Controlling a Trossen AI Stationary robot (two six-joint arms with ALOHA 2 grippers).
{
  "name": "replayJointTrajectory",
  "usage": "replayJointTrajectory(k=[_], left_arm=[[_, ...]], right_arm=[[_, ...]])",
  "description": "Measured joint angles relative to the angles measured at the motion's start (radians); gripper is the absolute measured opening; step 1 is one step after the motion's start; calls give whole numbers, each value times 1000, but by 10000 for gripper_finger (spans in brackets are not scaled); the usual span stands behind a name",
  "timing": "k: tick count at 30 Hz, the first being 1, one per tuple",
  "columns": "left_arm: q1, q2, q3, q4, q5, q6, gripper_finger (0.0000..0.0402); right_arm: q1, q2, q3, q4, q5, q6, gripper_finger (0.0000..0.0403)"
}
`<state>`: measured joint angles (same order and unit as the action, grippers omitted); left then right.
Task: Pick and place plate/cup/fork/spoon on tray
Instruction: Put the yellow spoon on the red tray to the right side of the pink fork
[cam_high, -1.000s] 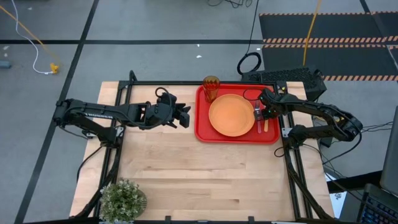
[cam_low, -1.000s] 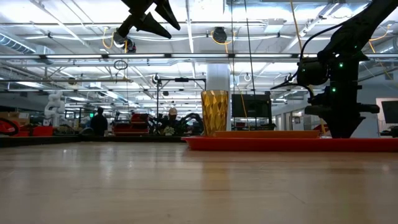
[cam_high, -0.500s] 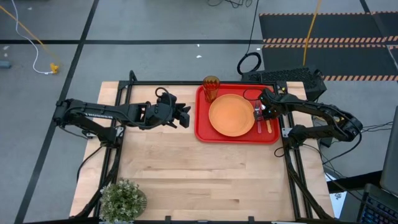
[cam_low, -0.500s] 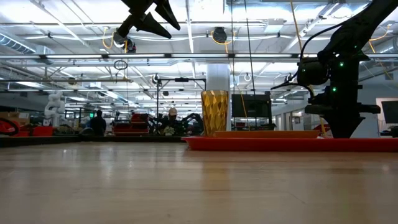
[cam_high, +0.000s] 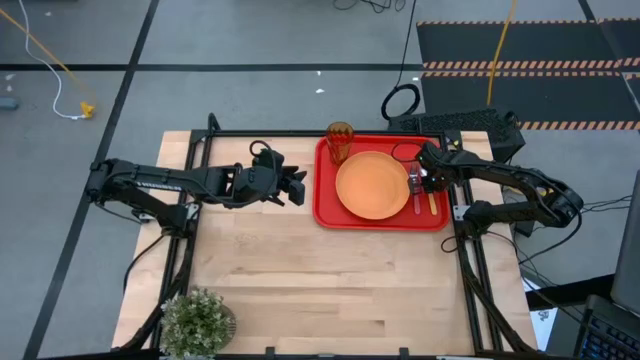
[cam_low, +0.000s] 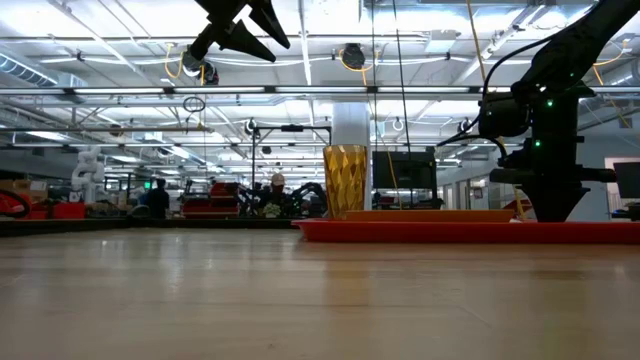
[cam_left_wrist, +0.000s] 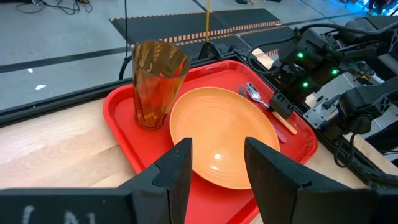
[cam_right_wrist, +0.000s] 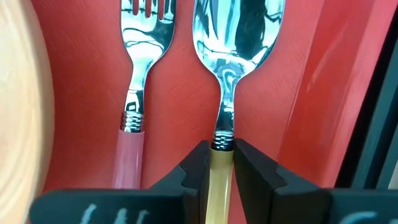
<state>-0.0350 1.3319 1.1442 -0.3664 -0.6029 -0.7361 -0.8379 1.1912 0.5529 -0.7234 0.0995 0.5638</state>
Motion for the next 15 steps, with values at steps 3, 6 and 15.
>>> replayJointTrajectory(k=[3,6,15], left_arm=[[0,0,0,0,0,0,147],[0,0,0,0,0,4,147],[0,0,0,0,0,6,147]], right_arm=[[0,0,0,-6,0,8,55],[0,0,0,-11,0,35,55],[0,0,0,-15,0,86,55]])
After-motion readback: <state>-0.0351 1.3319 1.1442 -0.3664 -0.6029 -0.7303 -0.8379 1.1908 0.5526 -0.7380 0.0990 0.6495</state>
